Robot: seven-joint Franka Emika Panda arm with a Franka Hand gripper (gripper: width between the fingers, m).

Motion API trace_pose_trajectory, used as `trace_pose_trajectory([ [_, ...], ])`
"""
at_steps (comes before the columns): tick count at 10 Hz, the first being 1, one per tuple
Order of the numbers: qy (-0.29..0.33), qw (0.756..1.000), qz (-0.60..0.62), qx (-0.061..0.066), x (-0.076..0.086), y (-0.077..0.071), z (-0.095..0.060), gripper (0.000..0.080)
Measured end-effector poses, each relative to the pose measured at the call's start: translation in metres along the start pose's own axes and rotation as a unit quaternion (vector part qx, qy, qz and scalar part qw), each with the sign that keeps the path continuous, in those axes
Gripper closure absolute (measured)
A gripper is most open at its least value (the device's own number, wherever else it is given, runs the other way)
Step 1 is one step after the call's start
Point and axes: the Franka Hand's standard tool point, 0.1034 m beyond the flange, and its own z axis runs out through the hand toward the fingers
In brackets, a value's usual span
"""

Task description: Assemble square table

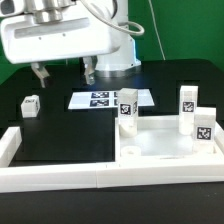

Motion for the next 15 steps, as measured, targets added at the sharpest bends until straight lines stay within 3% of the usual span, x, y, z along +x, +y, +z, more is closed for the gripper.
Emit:
trace_pose_trajectory([
  [2,-0.002,0.998,-0.061,0.001,-0.003,-0.006,0.002,0.0150],
  [5,-0.004,0.983,-0.181,0.000,-0.004,-0.002,0.003,0.0150],
  [6,-0.008,0.973,-0.231,-0.007,-0.013,0.014,0.010,0.0150],
  [7,-0.017,0.962,-0.271,-0.019,-0.031,0.041,0.020,0.0150],
  [8,-0.032,0.939,-0.341,-0.029,-0.044,0.079,0.029,0.0150],
  [9,-0.029,0.925,-0.376,-0.041,-0.042,0.114,0.033,0.0150],
  [10,-0.022,0.921,-0.386,-0.051,-0.039,0.136,0.037,0.0150],
  [13,-0.046,0.929,-0.364,-0.050,-0.043,0.127,0.041,0.0150],
  [15,-0.109,0.926,-0.358,-0.054,-0.046,0.121,0.047,0.0150],
])
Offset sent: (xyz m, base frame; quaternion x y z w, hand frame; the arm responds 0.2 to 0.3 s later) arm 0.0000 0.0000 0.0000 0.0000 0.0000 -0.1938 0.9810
